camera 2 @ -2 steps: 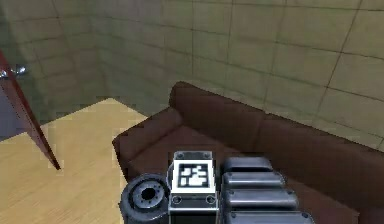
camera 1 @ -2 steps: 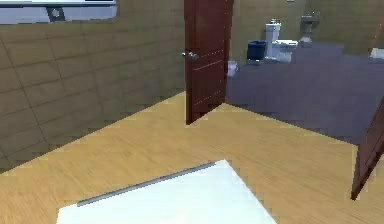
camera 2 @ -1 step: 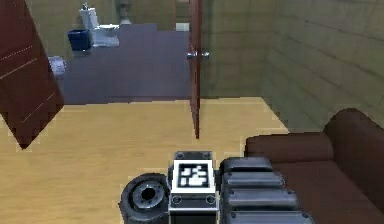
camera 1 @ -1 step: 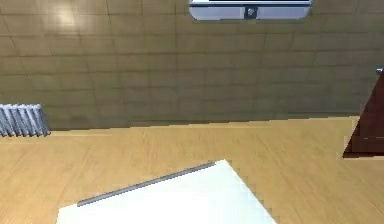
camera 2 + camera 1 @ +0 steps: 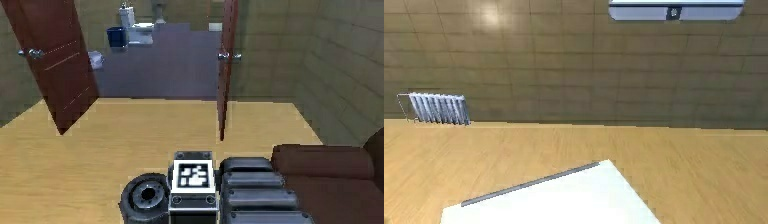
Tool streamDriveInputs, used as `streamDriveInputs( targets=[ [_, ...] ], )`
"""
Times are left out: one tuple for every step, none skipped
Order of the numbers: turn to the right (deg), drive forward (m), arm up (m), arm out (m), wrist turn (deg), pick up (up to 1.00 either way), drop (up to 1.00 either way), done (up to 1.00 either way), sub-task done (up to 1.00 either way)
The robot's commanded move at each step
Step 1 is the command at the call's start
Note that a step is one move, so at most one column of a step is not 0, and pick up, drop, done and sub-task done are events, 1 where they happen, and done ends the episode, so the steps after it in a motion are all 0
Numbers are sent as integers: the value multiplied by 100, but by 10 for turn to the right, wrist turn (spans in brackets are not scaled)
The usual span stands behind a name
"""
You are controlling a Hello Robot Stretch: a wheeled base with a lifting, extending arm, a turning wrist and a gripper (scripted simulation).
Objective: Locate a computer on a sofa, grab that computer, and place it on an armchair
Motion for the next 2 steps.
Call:
streamDriveInputs(
  targets=[
    [0,5,0,0,0,0,0,0,0],
    [-360,0,0,0,0,0,0,0,0]
  ],
)
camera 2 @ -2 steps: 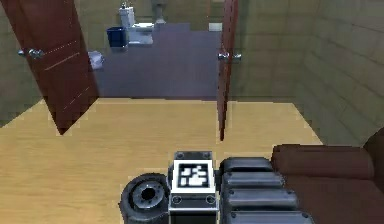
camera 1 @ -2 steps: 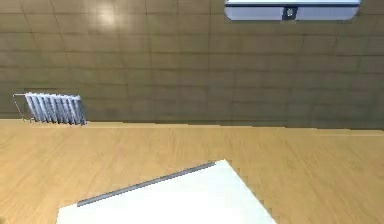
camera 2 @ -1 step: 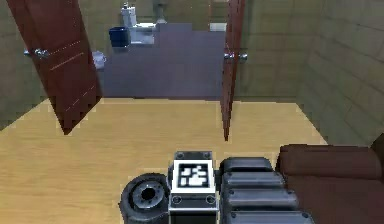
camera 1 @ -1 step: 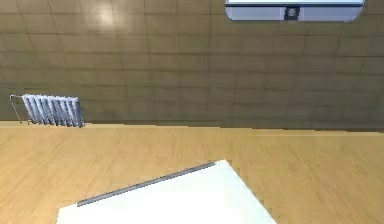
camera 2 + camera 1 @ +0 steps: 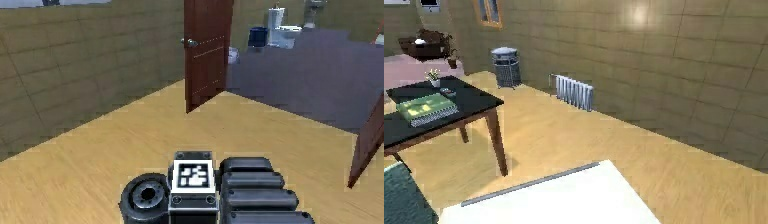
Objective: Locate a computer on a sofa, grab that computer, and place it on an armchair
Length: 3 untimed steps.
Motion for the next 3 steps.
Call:
streamDriveInputs(
  targets=[
    [0,100,0,0,0,0,0,0,0],
    [-30,0,0,0,0,0,0,0,0],
    [0,70,0,0,0,0,0,0,0]
  ],
)
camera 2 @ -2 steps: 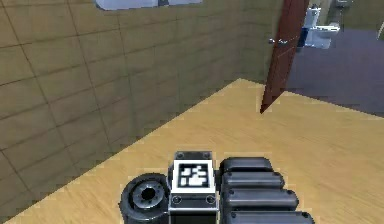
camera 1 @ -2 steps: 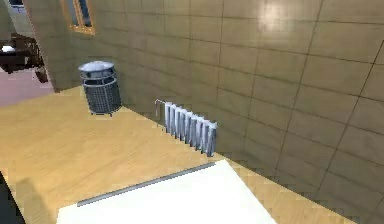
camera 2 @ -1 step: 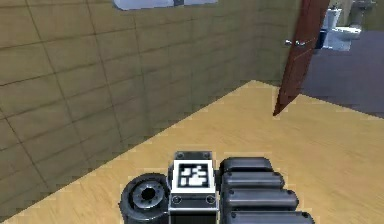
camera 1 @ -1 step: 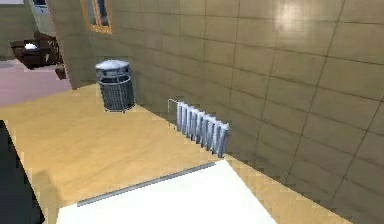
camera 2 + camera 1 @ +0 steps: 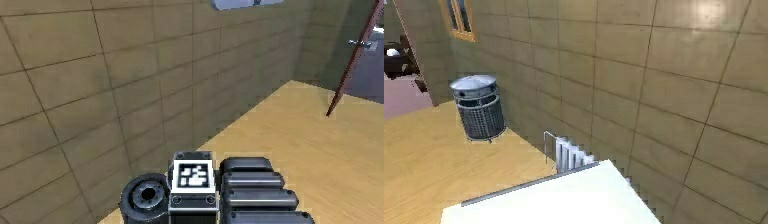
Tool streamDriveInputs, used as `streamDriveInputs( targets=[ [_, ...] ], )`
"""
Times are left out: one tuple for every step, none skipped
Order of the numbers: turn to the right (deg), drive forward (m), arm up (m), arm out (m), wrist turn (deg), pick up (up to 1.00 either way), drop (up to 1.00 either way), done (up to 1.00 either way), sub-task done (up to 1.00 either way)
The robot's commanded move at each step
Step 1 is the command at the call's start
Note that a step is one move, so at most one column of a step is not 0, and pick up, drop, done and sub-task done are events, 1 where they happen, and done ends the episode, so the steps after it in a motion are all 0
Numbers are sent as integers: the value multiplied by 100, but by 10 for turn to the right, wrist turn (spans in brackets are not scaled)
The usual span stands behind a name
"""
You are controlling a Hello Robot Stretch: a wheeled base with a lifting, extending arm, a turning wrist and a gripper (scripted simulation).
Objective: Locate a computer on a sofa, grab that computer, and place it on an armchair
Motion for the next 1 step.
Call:
streamDriveInputs(
  targets=[
    [-450,0,0,0,0,0,0,0,0]
  ],
)
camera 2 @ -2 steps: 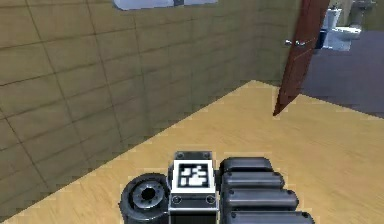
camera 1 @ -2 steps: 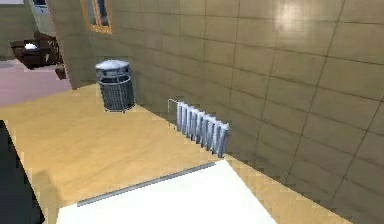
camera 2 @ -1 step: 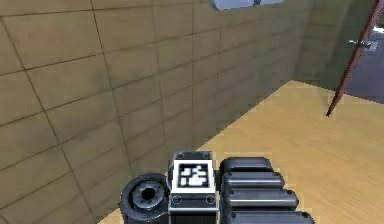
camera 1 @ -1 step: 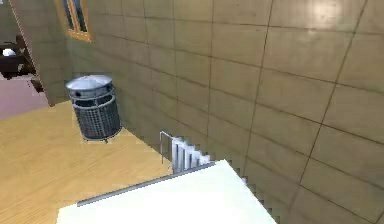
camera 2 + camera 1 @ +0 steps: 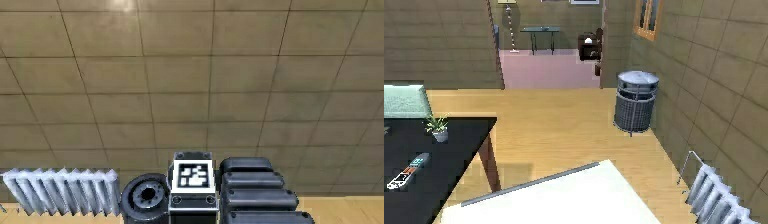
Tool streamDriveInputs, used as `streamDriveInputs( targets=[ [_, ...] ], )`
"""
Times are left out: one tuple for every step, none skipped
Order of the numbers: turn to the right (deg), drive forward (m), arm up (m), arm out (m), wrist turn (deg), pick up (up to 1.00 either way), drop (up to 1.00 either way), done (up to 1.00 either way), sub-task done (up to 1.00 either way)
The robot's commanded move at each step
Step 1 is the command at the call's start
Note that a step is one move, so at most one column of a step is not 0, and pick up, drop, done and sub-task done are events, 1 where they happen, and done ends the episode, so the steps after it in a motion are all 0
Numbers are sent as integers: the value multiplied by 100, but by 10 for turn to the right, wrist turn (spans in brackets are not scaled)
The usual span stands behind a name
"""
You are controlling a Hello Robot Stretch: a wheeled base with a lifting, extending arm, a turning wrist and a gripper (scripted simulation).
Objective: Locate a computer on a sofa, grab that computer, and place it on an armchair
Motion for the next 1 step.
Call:
streamDriveInputs(
  targets=[
    [0,100,0,0,0,0,0,0,0]
  ],
)
